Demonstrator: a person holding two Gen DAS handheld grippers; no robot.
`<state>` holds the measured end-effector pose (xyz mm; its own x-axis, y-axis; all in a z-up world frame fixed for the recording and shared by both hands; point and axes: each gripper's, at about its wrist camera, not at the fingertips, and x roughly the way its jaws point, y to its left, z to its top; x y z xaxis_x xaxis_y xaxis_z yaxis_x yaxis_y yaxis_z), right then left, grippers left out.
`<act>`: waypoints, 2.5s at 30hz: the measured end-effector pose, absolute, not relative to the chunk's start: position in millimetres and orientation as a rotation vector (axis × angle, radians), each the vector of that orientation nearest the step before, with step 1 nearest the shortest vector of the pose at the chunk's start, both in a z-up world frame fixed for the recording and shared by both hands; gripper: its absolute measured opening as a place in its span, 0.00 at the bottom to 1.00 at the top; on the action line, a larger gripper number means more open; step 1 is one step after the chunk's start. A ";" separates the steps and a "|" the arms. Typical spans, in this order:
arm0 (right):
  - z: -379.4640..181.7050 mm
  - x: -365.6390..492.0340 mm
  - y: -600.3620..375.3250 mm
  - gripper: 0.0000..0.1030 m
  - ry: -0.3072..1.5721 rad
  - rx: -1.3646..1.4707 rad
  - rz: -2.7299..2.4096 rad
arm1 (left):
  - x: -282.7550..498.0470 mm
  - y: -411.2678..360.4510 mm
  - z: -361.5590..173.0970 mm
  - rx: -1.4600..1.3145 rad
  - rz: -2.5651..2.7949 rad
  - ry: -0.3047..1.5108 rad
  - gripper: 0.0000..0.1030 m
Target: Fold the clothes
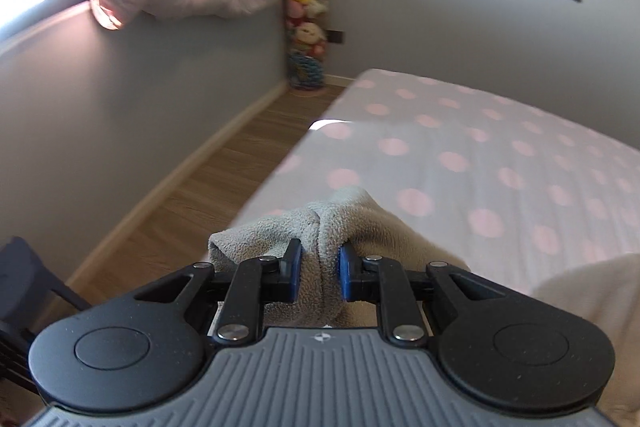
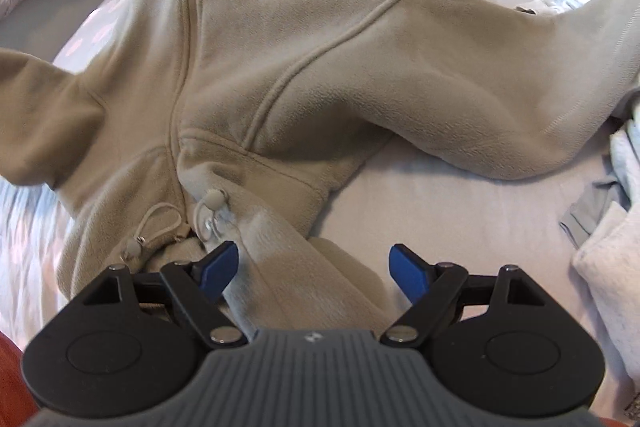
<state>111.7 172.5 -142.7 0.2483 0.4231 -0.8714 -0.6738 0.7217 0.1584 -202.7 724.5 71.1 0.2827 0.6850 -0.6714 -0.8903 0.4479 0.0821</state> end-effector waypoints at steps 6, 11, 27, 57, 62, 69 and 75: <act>-140.9 109.9 167.8 0.82 1.085 -0.291 0.718 | -210.0 770.4 43.1 -0.302 1.176 0.758 0.16; -138.6 107.4 170.2 0.82 1.077 -0.321 0.686 | -200.1 797.8 24.7 -0.269 1.172 0.782 0.16; -142.3 121.4 190.4 0.82 1.100 -0.367 0.654 | -180.7 853.4 -31.3 -0.308 1.249 0.831 0.54; -135.0 14.8 132.9 0.82 1.148 -0.333 1.041 | -135.8 398.1 -24.1 -0.483 0.466 0.854 0.59; -151.1 -14.7 147.5 0.82 1.180 -0.412 1.156 | -121.7 342.7 -56.5 -0.468 0.422 0.923 0.59; -174.8 -31.3 160.0 0.55 1.176 -0.489 1.156 | -124.8 315.9 -88.3 -0.503 0.407 1.002 0.59; -156.7 -24.3 152.8 0.13 1.088 -0.422 1.126 | -129.2 318.2 -92.0 -0.537 0.390 1.002 0.59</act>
